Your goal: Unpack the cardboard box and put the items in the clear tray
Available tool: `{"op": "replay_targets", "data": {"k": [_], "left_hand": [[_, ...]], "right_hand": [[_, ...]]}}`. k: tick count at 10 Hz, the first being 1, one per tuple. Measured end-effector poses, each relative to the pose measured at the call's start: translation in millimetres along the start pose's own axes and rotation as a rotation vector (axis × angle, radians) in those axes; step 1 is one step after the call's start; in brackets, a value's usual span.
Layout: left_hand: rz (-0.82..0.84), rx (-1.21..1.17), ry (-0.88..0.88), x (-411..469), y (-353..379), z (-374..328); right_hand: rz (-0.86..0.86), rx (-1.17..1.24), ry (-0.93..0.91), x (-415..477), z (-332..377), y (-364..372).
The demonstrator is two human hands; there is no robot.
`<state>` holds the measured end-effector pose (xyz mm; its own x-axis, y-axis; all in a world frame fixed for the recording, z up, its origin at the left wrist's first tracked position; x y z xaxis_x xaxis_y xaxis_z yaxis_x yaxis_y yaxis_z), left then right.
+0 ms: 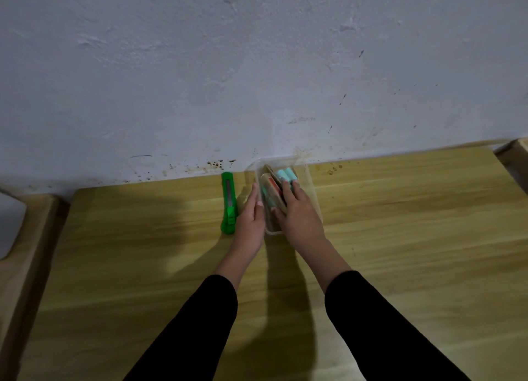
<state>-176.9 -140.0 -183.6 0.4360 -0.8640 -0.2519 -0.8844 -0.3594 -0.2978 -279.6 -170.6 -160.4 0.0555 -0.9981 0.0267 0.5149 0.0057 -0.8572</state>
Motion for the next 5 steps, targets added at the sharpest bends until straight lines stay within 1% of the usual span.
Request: {"op": "replay_targets", "data": {"k": [1,2,3,4,5], "left_hand": [[0.002,0.016,0.006,0,0,-2],[0.02,0.117,0.022,1,-1,-10],[0.075,0.268,0.051,0,-3,-21],[0.151,0.679,0.209,-10,-14,-40],[0.183,0.903,0.303,-43,-37,-46]], "right_hand": [[0.004,-0.003,0.008,-1,-1,0],[0.058,0.012,0.037,0,0,0],[0.126,-0.001,0.072,1,-4,0],[0.192,-0.044,0.089,-5,-5,-10],[0.16,-0.049,0.055,-37,1,-31]]}}
Point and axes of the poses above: each hand's wrist, its own x-axis towards the middle knuckle, its own y-axis out of the palm, z = x × y, the point moved 9 cm from there along x, towards the middle knuckle, and after that the axes turned 15 degrees about -z, right-handed, at the moved point
